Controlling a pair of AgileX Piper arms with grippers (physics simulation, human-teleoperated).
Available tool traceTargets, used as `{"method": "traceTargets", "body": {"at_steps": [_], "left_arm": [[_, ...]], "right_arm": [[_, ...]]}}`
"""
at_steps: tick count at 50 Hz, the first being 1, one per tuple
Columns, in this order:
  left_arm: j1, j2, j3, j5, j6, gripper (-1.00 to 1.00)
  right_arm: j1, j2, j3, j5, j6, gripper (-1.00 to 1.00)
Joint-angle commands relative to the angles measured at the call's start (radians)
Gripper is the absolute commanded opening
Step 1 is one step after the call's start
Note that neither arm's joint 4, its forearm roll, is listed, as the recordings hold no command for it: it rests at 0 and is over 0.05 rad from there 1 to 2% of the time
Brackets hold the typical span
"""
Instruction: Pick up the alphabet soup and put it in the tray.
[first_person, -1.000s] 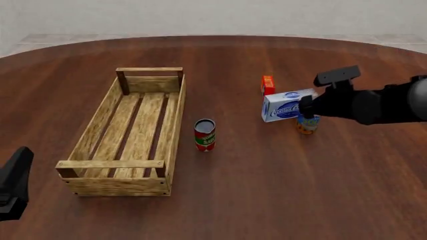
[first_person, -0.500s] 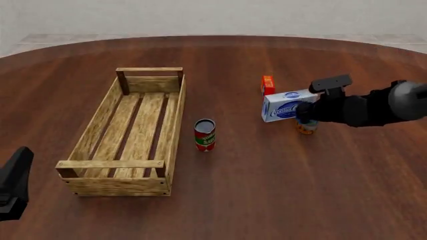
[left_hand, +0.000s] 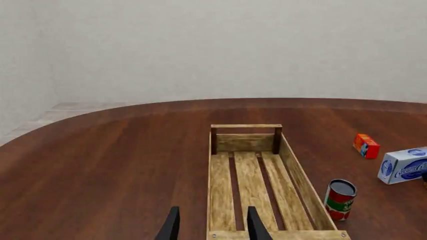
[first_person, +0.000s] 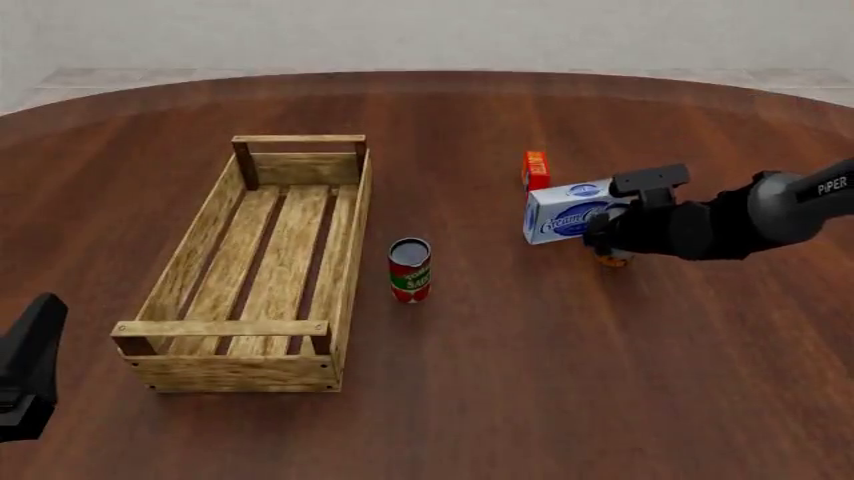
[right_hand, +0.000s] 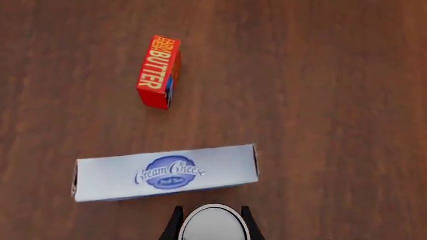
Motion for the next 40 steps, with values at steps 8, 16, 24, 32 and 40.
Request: {"method": "traceTargets", "body": {"at_steps": [8,16,24,32,40], "left_arm": [[0.0,0.0,0.0,0.0,0.0,1.0],[0.0,0.0,0.0,0.0,0.0,1.0],[0.0,0.0,0.0,0.0,0.0,1.0],[0.0,0.0,0.0,0.0,0.0,1.0],[0.0,0.0,0.0,0.0,0.0,1.0]], "right_arm": [[-0.003,-0.004,0.014,0.008,-0.005,-1.0],[0.007,-0.088,0.065,0.009,-0.001,-1.0],[0.025,-0.198,0.122,0.023,-0.002,-1.0],[0.048,-0.31,0.16,0.059,0.005,-1.0],[0.074,-0.419,0.186,0.106,-0.001,-1.0]]}}
